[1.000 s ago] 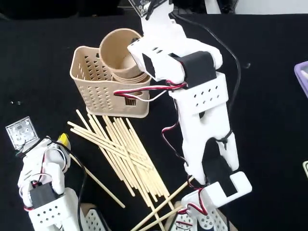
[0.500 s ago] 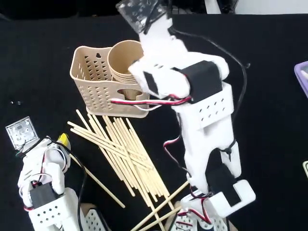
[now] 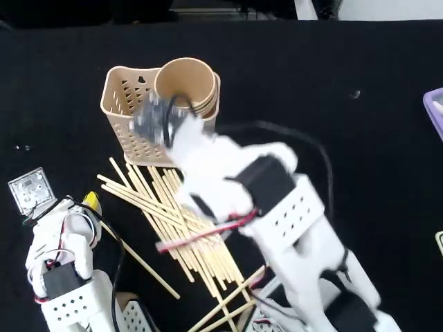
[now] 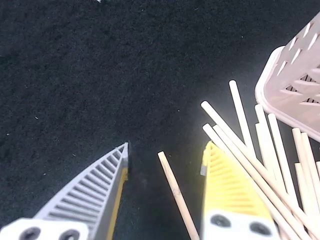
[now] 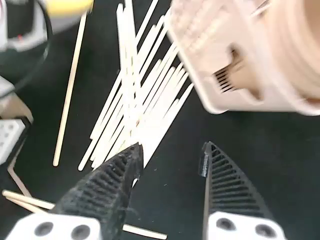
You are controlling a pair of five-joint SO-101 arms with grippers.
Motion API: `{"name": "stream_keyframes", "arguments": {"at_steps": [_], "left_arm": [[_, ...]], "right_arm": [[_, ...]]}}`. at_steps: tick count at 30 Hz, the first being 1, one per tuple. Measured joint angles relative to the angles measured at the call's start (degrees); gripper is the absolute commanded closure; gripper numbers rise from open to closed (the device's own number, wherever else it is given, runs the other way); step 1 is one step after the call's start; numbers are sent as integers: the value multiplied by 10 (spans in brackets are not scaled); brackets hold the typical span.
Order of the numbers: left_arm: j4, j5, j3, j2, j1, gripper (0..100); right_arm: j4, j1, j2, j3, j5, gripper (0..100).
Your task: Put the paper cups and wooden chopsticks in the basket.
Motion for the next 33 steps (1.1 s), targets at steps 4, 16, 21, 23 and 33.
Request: {"name": "stream_keyframes", "arguments": {"at_steps": [4,16,21,23,33], "left_arm": [[0,0,0,0,0,759],[0,0,0,0,0,759],[0,0,0,0,0,759],[0,0,0,0,0,759],[0,0,0,0,-3,759]], "right_arm": [[-99,-8,-87,244,29,811],[-10,17,-158,454,344,809],[3,16,-158,471,435,808],[-22,16,-158,498,435,808],[-113,-41,-158,583,435,808]]}}
